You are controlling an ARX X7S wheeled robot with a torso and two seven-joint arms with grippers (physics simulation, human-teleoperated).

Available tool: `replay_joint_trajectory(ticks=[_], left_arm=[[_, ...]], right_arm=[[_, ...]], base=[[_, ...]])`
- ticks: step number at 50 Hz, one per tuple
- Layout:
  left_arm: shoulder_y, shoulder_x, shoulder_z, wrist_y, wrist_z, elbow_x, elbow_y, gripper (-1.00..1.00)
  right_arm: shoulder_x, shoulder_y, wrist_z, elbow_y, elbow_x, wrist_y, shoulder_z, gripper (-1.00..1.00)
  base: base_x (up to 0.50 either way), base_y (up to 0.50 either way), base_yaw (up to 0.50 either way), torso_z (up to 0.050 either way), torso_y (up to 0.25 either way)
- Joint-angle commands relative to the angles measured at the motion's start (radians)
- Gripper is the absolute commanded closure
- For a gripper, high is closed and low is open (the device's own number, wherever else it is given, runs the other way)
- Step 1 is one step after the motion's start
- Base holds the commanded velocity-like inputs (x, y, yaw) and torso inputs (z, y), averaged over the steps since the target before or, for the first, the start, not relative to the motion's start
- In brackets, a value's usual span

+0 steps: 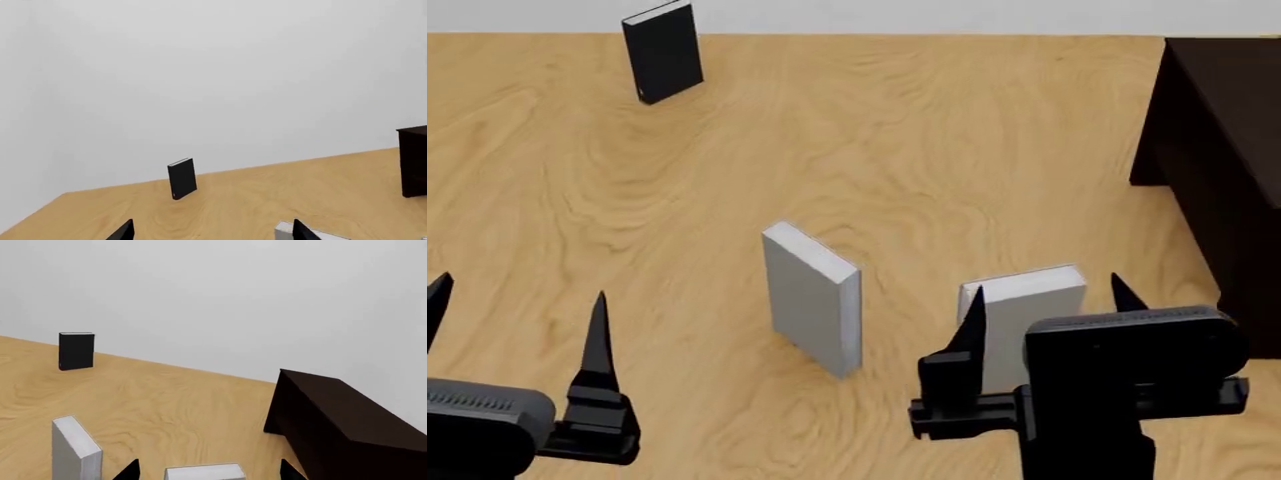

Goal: Pick up the book on the right and place it on the cabinet shelf.

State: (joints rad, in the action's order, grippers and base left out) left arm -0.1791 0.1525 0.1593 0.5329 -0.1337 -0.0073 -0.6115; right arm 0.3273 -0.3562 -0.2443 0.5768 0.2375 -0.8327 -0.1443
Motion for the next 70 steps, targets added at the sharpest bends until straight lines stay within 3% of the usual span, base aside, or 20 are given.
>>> replay_joint_trajectory(ticks=[1,70], left_arm=[[-0.005,0.003,0.007,0.014,-0.008,-0.013,-0.017,-1.0],[-0.009,0.042,0.032,0.023,-0.061,-0.048,-0.047,-1.0]], right_arm=[[0.013,-0.002,-0.004,0.01,-0.003,-0.005,-0.005,-1.0],[0.027,-0.001,-0.018,0.003,0.011,0.008,-0.022,-1.0]], base=[[0.2,-0.17,0.0,0.0,0.0],[0.25,-0.03,0.0,0.0,0.0]])
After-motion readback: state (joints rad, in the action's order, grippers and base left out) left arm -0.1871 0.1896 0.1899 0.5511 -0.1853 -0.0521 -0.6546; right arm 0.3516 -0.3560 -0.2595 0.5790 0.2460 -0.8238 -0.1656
